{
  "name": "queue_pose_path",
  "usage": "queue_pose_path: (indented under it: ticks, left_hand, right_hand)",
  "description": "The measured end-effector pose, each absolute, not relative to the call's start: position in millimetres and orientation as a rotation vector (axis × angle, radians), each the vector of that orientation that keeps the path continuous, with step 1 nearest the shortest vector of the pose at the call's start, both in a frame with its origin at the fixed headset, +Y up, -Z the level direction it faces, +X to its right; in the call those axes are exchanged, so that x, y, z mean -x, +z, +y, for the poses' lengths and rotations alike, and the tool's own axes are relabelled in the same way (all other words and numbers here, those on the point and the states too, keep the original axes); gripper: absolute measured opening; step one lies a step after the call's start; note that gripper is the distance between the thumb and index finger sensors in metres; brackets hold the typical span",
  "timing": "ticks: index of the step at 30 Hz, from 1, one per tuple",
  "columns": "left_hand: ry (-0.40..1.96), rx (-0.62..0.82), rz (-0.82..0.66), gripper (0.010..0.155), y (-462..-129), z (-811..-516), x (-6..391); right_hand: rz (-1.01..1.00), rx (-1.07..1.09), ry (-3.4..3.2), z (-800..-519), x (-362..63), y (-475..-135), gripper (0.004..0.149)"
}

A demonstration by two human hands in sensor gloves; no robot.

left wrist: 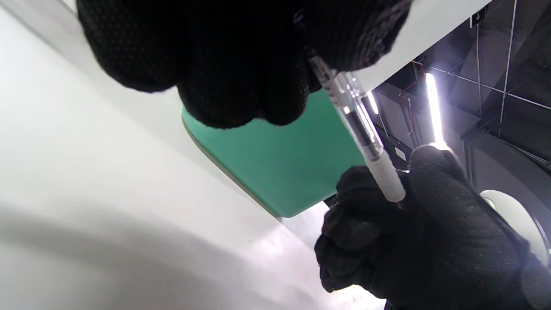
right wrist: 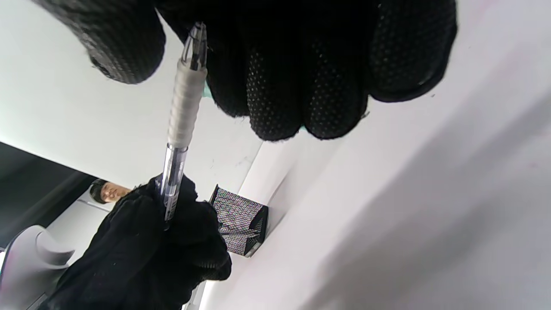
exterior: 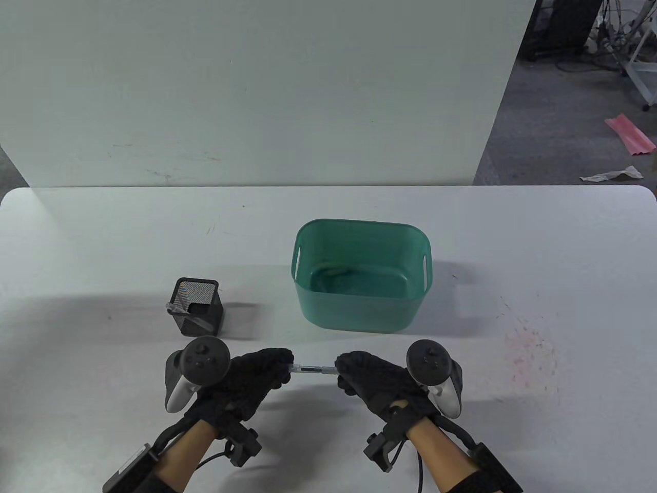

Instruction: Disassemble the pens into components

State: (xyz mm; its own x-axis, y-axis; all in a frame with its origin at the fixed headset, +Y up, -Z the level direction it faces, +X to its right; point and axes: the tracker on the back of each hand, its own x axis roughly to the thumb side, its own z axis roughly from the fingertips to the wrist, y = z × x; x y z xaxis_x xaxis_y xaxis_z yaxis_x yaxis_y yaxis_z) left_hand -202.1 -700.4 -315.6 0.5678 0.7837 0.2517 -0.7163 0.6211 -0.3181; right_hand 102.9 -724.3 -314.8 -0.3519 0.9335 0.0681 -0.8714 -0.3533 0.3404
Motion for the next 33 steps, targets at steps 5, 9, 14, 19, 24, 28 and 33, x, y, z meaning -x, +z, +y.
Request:
queue_pose_path:
  ticks: [5, 9, 14, 19, 24, 28, 33]
  left_hand:
    - [0.888, 0.190, -0.391, 0.043, -315.8, -700.7, 201.3]
    - [0.904, 0.194, -0.382, 0.043, -316.2, -701.9, 202.7]
    - [0.918, 0.203, -0.385, 0.043, -316.0, -701.6, 202.1]
    - [0.921, 0.203, -0.387, 0.043, -315.2, -701.8, 201.8]
    - [0.928, 0.202, -0.379, 0.043, -316.6, -702.0, 203.3]
    - [0.921, 0.207, -0.373, 0.043, -316.4, -703.8, 202.9]
    - [0.918, 0.210, -0.371, 0.043, -316.6, -704.5, 202.8]
  right_hand:
    - [0.284, -0.340, 1.913, -721.8, -103.1, -315.6, 0.046]
    - [0.332, -0.335, 1.879, -725.4, -103.5, -314.9, 0.066]
    - [0.377, -0.309, 1.926, -727.0, -103.9, -314.5, 0.060]
    - [0.360, -0.317, 1.877, -723.2, -104.0, -315.7, 0.045]
    - [0.344, -0.334, 1.911, -724.3, -105.2, -315.8, 0.066]
    - [0.399, -0.259, 1.889, -730.5, -107.0, -316.5, 0.061]
    - [0.392, -0.326, 1.872, -727.7, -105.2, -318.3, 0.046]
